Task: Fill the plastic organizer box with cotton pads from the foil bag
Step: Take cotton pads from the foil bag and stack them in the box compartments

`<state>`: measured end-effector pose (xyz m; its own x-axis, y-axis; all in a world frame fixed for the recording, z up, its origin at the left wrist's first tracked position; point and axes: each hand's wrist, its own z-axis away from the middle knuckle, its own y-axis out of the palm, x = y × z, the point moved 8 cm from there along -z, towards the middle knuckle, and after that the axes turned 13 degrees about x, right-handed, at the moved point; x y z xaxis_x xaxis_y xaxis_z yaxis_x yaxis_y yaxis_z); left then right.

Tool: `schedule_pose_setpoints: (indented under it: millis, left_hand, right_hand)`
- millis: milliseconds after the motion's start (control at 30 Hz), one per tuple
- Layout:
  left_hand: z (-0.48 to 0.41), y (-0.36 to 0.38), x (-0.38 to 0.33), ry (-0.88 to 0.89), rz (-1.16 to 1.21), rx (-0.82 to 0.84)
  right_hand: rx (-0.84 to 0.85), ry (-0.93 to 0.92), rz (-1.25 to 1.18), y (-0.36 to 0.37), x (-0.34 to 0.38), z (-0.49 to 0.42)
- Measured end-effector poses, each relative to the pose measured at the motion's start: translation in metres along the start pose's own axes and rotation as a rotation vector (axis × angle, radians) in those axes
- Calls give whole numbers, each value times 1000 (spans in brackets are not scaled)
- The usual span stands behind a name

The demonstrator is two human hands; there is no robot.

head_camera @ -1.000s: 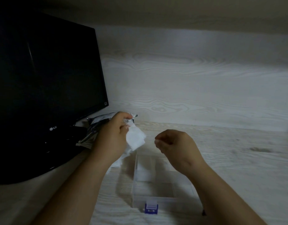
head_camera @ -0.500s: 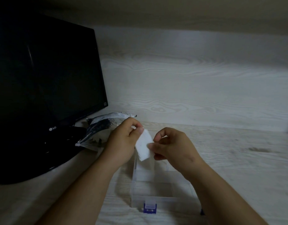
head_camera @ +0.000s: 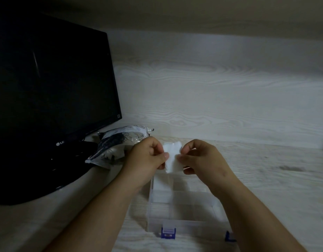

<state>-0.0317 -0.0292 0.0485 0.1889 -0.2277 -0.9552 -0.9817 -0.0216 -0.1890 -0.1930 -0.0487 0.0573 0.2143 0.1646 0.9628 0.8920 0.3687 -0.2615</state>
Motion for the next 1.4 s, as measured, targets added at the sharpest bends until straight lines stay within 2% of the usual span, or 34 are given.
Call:
schedule_pose_setpoints:
  millis: [167,400,533,700,1067,1400]
  left_hand:
    - [-1,6,0,23,-109,-2]
    - [2,-6,-3,-75,-388,-60]
    - [1,-8,1,-157,-488,33]
    - [4,-10,8,-221,-487,96]
    - [10,-1,11,-221,-652,286]
    - [11,-3,8,-236,-883,253]
  right_hand:
    - [6,27,92,-7,-3,-1]
    - [54,87,127,7,-14,-4]
    - [122,130,181,19,-19,-5]
    - [174,154,217,29,-22,-4]
    - [203,165,395,34,-23,-4]
    - [271,181,599,40,-27,-7]
